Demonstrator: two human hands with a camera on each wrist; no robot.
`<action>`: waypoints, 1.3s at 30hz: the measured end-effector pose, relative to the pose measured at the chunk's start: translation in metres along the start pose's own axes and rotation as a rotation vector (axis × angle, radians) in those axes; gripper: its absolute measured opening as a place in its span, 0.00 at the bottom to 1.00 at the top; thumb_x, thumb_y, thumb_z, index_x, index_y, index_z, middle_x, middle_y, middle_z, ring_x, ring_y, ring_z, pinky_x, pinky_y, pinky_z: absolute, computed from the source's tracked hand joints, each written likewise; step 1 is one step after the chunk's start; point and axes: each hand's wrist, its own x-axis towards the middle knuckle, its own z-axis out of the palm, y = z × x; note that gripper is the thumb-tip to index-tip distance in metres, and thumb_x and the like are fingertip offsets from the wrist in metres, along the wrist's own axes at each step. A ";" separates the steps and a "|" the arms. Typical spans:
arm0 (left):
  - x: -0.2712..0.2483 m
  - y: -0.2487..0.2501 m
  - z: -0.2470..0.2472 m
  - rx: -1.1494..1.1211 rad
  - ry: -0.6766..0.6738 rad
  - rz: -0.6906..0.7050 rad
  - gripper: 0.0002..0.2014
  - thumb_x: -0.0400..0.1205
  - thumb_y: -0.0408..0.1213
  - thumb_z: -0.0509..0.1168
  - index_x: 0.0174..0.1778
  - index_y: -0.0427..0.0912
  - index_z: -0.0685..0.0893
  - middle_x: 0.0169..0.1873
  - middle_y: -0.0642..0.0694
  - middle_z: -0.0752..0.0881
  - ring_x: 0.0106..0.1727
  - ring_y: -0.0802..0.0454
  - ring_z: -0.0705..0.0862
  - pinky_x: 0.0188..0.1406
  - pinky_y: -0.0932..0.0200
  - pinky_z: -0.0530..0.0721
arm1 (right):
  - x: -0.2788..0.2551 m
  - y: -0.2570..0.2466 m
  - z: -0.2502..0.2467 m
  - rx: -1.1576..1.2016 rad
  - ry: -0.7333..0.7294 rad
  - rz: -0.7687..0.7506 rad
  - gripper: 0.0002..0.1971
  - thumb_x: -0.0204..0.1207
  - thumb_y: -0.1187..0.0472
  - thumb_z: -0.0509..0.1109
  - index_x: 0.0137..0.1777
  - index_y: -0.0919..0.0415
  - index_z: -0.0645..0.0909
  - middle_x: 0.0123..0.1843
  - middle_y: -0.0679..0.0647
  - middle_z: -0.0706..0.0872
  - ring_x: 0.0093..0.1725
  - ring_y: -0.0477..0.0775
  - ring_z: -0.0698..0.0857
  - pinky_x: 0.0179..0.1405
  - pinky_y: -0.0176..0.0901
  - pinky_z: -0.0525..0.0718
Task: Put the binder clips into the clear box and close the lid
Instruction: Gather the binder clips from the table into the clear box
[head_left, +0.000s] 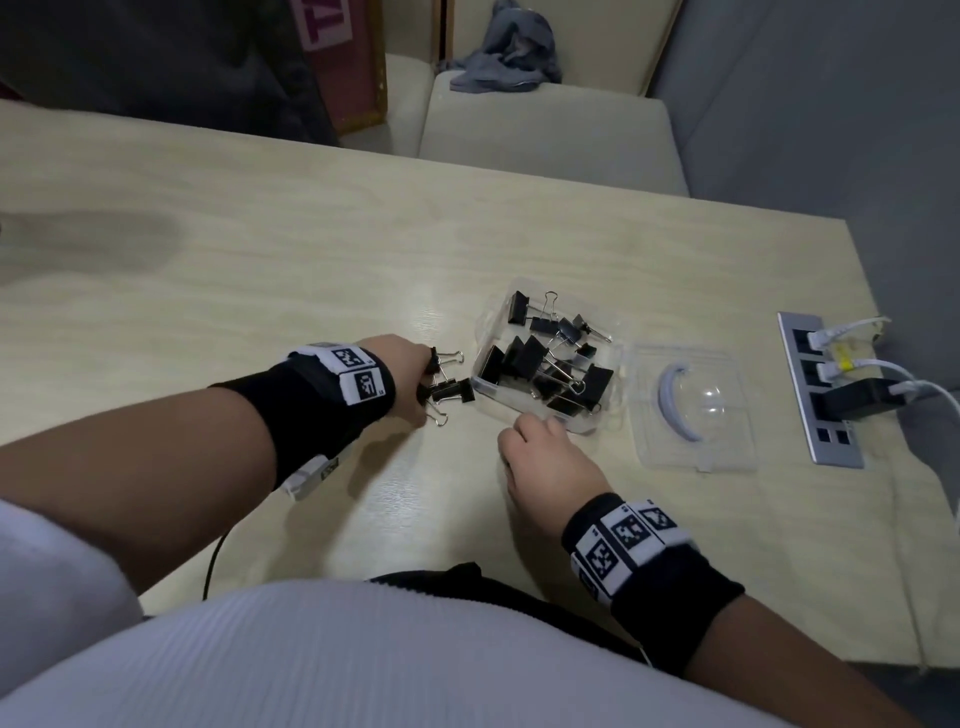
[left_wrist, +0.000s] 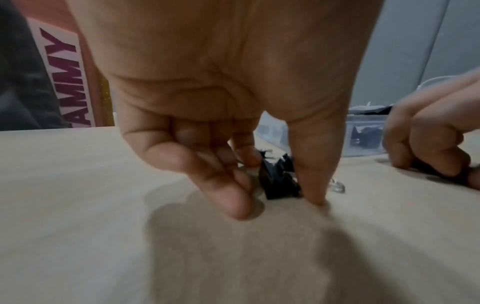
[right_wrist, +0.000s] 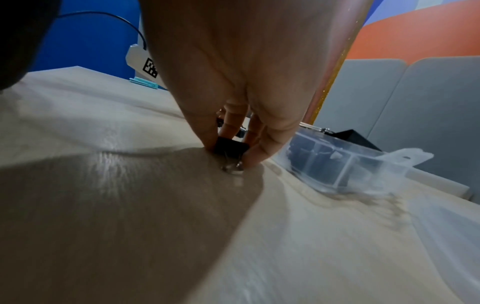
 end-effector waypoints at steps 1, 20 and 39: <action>0.000 0.003 0.001 0.006 0.005 0.000 0.17 0.68 0.49 0.74 0.48 0.47 0.80 0.33 0.51 0.81 0.39 0.45 0.82 0.36 0.58 0.81 | 0.000 0.001 0.000 0.004 -0.007 -0.003 0.13 0.78 0.68 0.60 0.61 0.60 0.73 0.63 0.58 0.74 0.63 0.62 0.70 0.52 0.49 0.77; 0.000 0.020 -0.081 -0.013 -0.052 0.055 0.16 0.75 0.51 0.67 0.36 0.41 0.91 0.26 0.51 0.88 0.35 0.51 0.85 0.34 0.59 0.79 | 0.008 0.024 -0.058 0.278 0.425 0.074 0.09 0.78 0.58 0.65 0.57 0.57 0.80 0.54 0.48 0.76 0.56 0.50 0.75 0.59 0.44 0.76; 0.011 0.013 -0.047 -0.071 0.106 0.035 0.16 0.77 0.41 0.70 0.62 0.48 0.82 0.57 0.44 0.84 0.54 0.44 0.85 0.47 0.55 0.81 | 0.029 -0.025 -0.007 -0.094 -0.009 -0.124 0.18 0.80 0.64 0.60 0.69 0.63 0.70 0.70 0.59 0.70 0.63 0.66 0.73 0.59 0.59 0.79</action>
